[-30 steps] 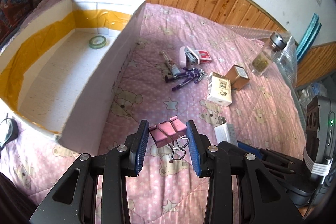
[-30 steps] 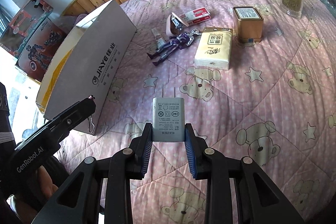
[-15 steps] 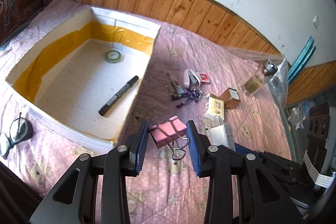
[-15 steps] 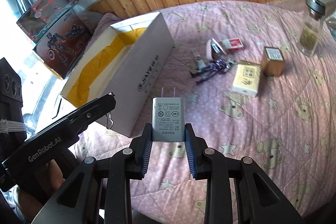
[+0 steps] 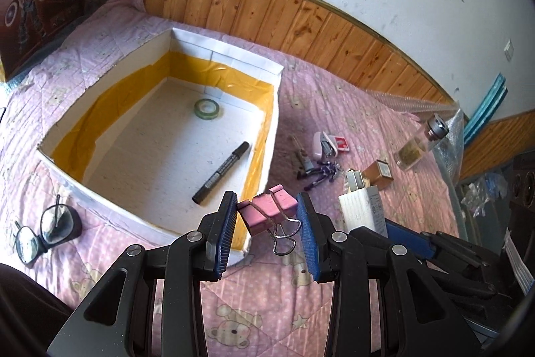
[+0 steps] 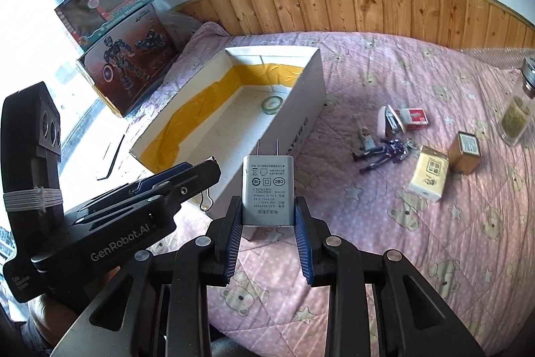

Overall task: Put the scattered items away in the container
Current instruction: 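Carry the charger in the right tool and clip in the left tool toward the box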

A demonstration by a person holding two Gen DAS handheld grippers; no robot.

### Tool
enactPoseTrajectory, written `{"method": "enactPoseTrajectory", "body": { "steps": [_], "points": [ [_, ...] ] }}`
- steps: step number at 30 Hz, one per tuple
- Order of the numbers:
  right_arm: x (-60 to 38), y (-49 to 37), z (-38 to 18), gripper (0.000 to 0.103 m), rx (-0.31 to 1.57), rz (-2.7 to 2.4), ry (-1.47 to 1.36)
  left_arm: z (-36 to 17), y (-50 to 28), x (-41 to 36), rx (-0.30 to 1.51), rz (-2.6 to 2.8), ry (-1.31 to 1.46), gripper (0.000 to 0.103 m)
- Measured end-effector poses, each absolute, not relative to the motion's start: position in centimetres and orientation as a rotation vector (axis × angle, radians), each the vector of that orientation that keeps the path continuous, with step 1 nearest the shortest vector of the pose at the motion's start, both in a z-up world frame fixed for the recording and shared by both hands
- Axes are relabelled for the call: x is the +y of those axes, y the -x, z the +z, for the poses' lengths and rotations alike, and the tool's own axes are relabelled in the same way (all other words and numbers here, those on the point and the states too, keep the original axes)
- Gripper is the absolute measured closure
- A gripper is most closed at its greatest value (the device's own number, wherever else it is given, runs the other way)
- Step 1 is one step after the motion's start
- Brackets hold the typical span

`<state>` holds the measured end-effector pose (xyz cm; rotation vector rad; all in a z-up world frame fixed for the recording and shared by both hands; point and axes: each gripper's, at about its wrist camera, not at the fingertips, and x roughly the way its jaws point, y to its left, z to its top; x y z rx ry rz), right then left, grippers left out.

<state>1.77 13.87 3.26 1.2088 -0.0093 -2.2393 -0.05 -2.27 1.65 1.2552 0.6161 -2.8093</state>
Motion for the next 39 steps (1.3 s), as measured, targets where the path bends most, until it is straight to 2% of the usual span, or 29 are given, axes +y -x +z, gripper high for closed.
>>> {"method": "enactPoseTrajectory", "body": {
  "steps": [23, 39],
  "points": [
    [8.7, 0.0, 6.0, 0.072, 0.103, -2.206, -1.136, 2.6, 1.9, -7.3, 0.687, -2.797, -1.208, 0.065],
    [6.4, 2.2, 5.9, 0.072, 0.130, -2.168, -1.143, 3.0, 4.5, -10.4, 0.690, -2.779, -1.220, 0.065]
  ]
}}
